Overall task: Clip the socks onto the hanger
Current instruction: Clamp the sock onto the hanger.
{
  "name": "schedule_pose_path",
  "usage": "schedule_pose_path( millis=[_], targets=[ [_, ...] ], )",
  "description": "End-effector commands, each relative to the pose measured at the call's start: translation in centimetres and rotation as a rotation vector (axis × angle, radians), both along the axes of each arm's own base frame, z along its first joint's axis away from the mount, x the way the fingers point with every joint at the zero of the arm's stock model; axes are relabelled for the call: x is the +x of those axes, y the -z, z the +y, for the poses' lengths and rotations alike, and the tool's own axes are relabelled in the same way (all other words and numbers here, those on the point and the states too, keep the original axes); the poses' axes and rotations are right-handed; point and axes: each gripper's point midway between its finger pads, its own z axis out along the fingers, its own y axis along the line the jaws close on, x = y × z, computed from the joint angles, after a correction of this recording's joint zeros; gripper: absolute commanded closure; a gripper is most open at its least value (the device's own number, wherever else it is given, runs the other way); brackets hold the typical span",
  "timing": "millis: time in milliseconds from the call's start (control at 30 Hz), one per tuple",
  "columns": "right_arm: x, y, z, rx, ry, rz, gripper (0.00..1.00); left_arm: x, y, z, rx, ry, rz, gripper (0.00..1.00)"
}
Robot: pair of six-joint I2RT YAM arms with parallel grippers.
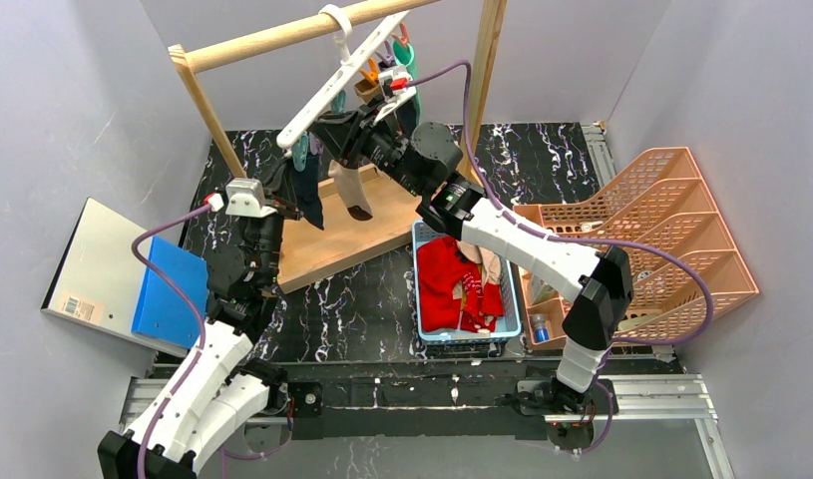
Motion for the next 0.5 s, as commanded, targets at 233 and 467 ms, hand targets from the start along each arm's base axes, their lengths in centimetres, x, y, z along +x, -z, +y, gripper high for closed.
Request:
schedule_pose_path(
  millis=[233,467],
  targets=[
    [-0.6,1.3,0.1,-0.021,-0.016,0.057,0.99,-0.4,-2.5,0.1,-0.077,0.021,-0.076,1.00],
    [-0.1,1.8,0.3,-0.027,-0.003,0.076,0.99,-0.6,-3.1,0.0,-0.076,0.031,-0.093,1.00]
  ],
)
